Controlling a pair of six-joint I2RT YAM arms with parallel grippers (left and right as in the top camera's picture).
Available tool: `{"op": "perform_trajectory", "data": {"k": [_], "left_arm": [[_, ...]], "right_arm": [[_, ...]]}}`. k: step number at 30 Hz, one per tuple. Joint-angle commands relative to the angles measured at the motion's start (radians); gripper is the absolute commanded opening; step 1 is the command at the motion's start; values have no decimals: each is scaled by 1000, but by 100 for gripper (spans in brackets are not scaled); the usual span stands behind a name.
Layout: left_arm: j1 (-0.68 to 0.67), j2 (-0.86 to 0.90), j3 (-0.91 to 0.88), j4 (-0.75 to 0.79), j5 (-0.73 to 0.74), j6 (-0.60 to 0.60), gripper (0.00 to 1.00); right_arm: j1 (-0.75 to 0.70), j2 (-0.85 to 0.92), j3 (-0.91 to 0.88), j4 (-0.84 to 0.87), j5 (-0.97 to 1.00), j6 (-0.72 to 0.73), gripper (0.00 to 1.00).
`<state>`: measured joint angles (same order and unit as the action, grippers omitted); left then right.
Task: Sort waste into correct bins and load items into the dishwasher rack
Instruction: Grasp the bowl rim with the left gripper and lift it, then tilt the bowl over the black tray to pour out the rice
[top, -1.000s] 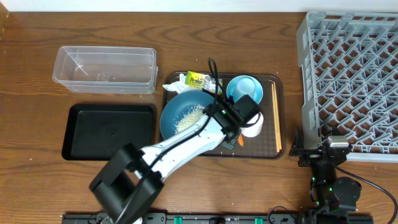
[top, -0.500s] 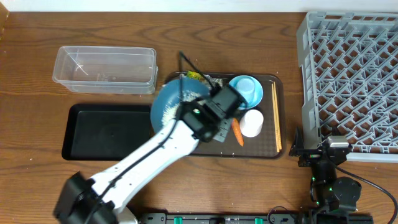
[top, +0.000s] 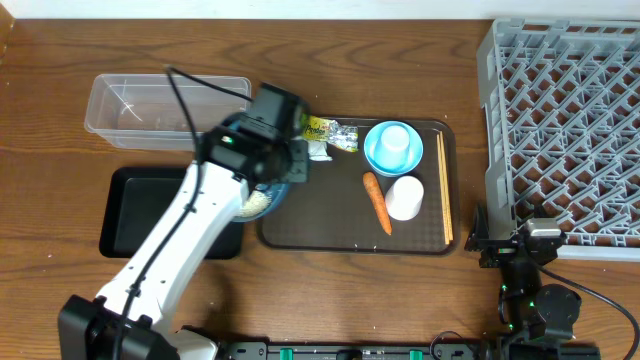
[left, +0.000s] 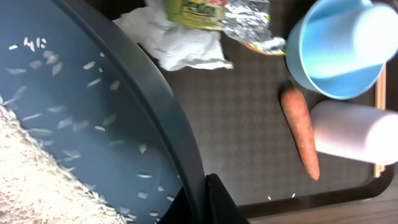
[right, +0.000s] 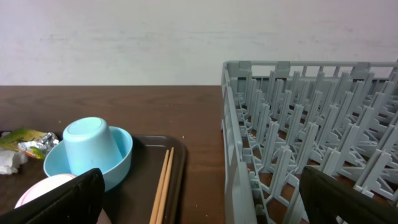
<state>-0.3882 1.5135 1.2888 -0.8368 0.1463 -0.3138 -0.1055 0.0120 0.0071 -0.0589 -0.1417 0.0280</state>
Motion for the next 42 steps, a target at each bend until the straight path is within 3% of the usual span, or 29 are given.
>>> {"op": "perform_trajectory", "data": {"k": [1, 14, 23, 27, 33, 42], "left_arm": [[64, -18, 5, -11, 90, 18, 6], [286, -19, 5, -57, 302, 33, 6], [418, -20, 4, -83, 525, 60, 6], [468, -20, 3, -90, 651, 105, 6], [555, -20, 2, -133, 719, 153, 6], [713, -20, -10, -211, 950, 313, 6]], "right_arm": [[-12, -5, -2, -4, 0, -18, 99], [-12, -5, -2, -4, 0, -18, 99], [-12, -5, -2, -4, 0, -18, 99], [-12, -5, -2, -4, 0, -18, 99], [-12, -5, -2, -4, 0, -18, 99], [-12, -5, -2, -4, 0, -18, 99]]}}
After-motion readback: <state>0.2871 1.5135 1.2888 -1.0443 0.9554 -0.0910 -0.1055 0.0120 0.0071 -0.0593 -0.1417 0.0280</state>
